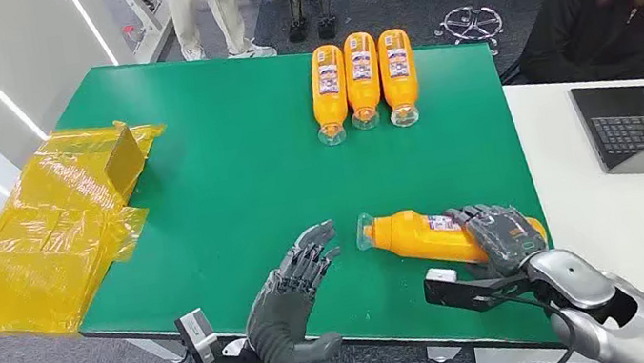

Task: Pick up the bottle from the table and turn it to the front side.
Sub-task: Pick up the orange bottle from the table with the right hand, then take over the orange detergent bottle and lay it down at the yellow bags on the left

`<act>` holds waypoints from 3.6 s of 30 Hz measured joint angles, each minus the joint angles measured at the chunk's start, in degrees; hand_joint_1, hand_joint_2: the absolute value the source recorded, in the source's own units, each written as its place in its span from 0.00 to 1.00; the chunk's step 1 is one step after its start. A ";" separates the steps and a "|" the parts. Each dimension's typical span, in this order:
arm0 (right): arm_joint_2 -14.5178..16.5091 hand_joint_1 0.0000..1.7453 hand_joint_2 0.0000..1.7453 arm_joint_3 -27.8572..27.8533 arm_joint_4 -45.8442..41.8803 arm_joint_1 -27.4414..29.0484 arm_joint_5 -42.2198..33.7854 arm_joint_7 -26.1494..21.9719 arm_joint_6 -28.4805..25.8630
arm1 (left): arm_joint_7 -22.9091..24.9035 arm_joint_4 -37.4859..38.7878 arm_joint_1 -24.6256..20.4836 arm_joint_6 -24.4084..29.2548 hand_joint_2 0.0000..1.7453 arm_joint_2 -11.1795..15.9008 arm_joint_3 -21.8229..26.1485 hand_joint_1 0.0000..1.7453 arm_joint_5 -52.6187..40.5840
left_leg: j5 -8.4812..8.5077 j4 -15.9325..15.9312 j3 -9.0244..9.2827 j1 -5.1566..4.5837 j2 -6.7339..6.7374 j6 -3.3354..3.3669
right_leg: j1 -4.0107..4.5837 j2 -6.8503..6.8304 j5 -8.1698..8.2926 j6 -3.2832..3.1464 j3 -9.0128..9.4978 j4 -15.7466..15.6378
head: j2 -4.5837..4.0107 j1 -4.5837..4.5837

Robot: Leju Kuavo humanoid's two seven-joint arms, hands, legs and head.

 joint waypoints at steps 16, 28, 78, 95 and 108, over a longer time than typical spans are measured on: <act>2.49 1.00 1.00 -11.99 -15.01 11.41 10.64 -0.54 -17.07 | 0.63 -2.06 1.63 1.37 1.00 -0.07 0.49 0.00 -1.45 | -0.04 -0.01 -0.06 0.00 -0.08 0.00 | 0.00 -0.08 -0.06 0.03 -0.02 -0.02 | 0.00 0.00; 8.23 1.00 1.00 -13.51 -21.36 24.97 10.96 -6.42 -32.40 | 1.86 -1.97 0.61 1.54 1.00 -1.78 0.46 0.00 0.81 | -0.05 -0.04 -0.04 0.01 -0.06 0.00 | 0.01 -0.06 -0.08 0.02 -0.04 -0.03 | 0.00 -0.01; 27.67 1.00 1.00 0.97 -10.61 23.18 -2.66 -12.61 -25.27 | 3.07 -9.51 -7.73 5.07 1.00 -0.44 -1.97 1.00 8.40 | -0.02 -0.06 -0.01 0.01 0.04 -0.04 | 0.01 0.02 -0.08 0.00 -0.05 0.01 | 0.00 0.00; 27.67 0.18 1.00 0.83 -10.04 22.59 -3.63 -12.94 -26.59 | 3.66 -9.50 -7.77 6.71 1.00 -0.44 -2.00 1.00 8.42 | -0.02 -0.06 -0.01 0.01 0.03 -0.04 | 0.01 0.02 -0.08 0.00 -0.05 0.01 | 0.00 -0.01; 28.81 0.00 1.00 0.82 -9.16 22.29 -4.64 -15.12 -30.37 | 4.65 -8.79 -7.70 8.73 1.00 -0.51 -2.04 1.00 5.73 | -0.02 -0.06 -0.01 0.01 0.04 -0.04 | 0.01 0.03 -0.08 0.00 -0.05 0.01 | 0.00 -0.01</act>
